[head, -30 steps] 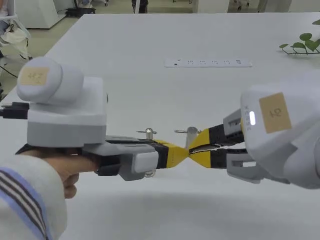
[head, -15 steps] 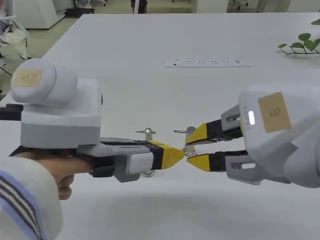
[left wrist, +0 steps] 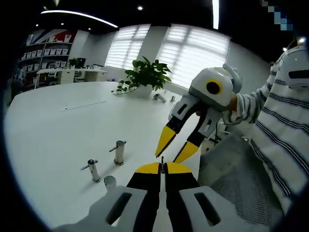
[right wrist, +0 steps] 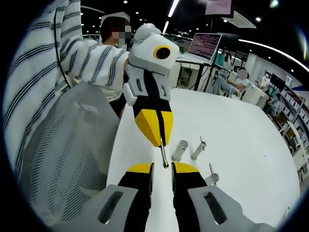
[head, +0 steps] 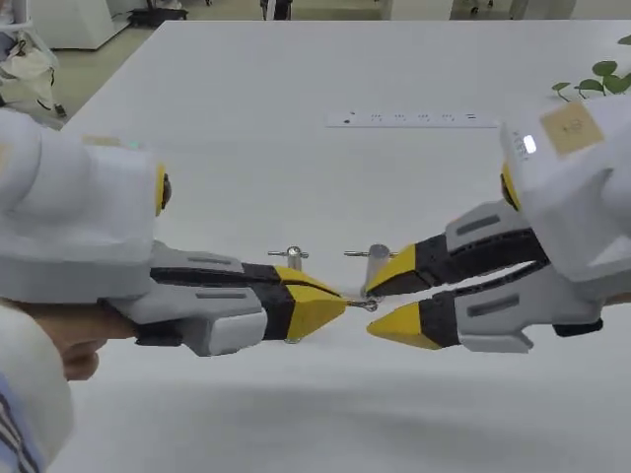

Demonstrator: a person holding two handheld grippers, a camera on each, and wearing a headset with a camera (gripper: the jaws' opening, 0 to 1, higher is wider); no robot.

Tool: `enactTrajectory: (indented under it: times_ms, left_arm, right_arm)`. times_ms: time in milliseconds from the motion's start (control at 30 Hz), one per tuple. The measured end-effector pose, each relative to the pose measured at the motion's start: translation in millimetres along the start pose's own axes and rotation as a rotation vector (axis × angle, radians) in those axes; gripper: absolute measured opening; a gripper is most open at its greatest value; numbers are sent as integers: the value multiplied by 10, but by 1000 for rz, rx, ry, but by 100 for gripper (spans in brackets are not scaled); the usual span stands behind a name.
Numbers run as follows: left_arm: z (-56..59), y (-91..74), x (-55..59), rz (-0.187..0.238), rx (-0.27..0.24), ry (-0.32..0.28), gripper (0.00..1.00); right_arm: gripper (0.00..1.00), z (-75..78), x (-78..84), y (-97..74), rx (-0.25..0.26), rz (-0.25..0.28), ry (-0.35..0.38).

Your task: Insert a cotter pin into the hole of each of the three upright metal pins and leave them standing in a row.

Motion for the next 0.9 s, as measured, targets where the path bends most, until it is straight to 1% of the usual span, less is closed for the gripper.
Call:
enactTrajectory:
  times_ms: [67,100,133,167,200,333,467,567,600,733,767,833,900]
  left_arm:
    - [33,-3,-4,0,17,28,0]
    - [65,-6,-8,0,36,58,0]
    - [86,-6,-9,-1,49,85,0]
    - [92,-7,-11,-1,49,100,0]
    - [102,-6,-10,-1,51,102,0]
    - [138,1,-13,0,72,137,0]
    - [157,13,13,-13,93,170,0]
    - [164,19,17,-13,99,192,0]
    - [171,19,21,-14,104,214,0]
    - [178,21,39,-25,113,233,0]
    - [179,22,54,-37,117,225,0]
    - [180,25,75,-53,121,242,0]
    - [177,31,76,-57,122,243,0]
  right_arm:
    - [14,-40,12,21,-22,-5,9]
    - [13,-85,28,26,-45,-14,16]
    - [13,-95,20,34,-50,-7,26]
    - [13,-138,16,44,-70,-4,35]
    - [11,-150,14,49,-76,-2,37]
    - [8,-181,36,68,-78,-19,13]
    - [6,-215,42,73,-91,-24,12]
    - [6,-232,52,73,-96,-31,9]
    - [5,-243,55,73,-99,-33,4]
    - [5,-278,61,69,-104,-45,-12]
    - [5,-284,61,66,-106,-48,-16]
    - [5,-291,62,63,-107,-51,-22]
    - [5,-290,65,59,-108,-58,-24]
Point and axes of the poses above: the centre of the closed fingertips' face, and the gripper's own axes: y roughly forward along the fingers, z roughly to its right, x roughly out of its underside, the point moved 1 cm from there along -y, roughly backward along the fingers, and after that the axes turned 13 degrees about y, right-handed, at the moved point
